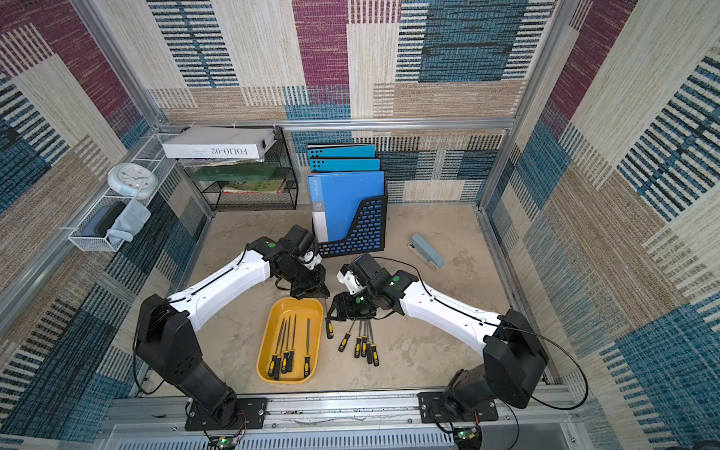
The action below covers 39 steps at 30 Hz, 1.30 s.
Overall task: Put the file tool into the storage box
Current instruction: Place the file tool in the storage box.
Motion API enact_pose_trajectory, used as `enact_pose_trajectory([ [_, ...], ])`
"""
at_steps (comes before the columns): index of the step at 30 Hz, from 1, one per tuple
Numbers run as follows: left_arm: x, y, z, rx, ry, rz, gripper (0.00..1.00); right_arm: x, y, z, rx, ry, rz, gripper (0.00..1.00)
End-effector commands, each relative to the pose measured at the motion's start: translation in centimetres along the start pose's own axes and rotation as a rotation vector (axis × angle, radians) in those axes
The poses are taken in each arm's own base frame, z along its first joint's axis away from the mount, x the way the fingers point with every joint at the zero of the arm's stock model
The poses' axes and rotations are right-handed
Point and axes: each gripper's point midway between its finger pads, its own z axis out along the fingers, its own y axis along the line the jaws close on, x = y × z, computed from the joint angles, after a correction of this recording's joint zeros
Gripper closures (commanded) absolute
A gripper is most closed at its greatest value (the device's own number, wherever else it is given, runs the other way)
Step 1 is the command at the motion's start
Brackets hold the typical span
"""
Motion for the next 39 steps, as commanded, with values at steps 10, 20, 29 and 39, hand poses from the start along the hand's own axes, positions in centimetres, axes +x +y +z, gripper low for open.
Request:
enact_pose_trajectory([
  [10,4.1,9.7,1.6,-0.33,0.06,0.045,0.98,2.9,-7.9,-1.8,0.204,0.092,0.187,0.34],
  [20,2.7,10.6,3.6,-0.384,0.031,0.033,0.98,5.8,-10.7,-0.2,0.254,0.168,0.229,0.42],
  [29,3.9,12.6,5.7,-0.43,0.083,0.015,0.97,8.4,-11.3,0.7,0.272,0.229,0.229,0.47],
  [39,4.2,12.8,6.0,-0.43,0.092,0.017,0.71,10.9,-11.6,1.4,0.303,0.283,0.236,0.49],
])
